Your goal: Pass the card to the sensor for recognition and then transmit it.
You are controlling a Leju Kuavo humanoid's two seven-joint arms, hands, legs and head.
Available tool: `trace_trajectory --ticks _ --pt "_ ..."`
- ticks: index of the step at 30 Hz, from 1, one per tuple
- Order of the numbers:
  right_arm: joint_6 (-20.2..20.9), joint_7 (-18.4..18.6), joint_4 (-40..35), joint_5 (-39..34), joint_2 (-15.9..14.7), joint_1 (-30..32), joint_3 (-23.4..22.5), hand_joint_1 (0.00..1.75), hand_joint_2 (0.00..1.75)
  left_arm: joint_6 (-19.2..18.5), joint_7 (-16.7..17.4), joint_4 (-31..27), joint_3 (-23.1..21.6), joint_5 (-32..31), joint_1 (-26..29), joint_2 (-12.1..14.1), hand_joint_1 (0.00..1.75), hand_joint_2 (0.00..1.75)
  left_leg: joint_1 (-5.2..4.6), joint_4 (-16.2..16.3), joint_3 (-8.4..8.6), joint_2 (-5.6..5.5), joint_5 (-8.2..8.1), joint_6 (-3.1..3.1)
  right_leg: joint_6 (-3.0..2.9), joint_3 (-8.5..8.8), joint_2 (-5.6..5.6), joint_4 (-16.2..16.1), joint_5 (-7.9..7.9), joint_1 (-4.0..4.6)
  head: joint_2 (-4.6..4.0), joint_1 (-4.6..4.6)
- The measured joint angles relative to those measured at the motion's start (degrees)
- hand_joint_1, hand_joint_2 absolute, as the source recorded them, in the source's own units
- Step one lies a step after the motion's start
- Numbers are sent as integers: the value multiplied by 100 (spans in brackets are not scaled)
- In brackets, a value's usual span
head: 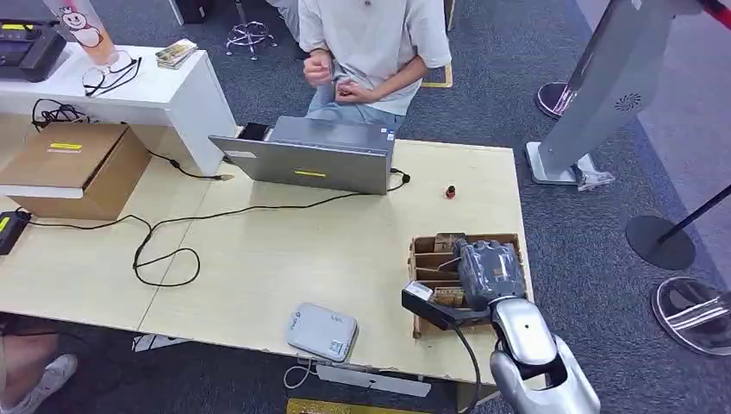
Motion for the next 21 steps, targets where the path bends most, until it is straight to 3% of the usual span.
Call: trace_trajectory --ticks 21 --pt "-310 -52 -275 -50 103 62 -142 175 175 -20 61 -166 0 22 39 -4 0 0 0 0 0 0 0 0 0 0 0 0 0 0 0 0"
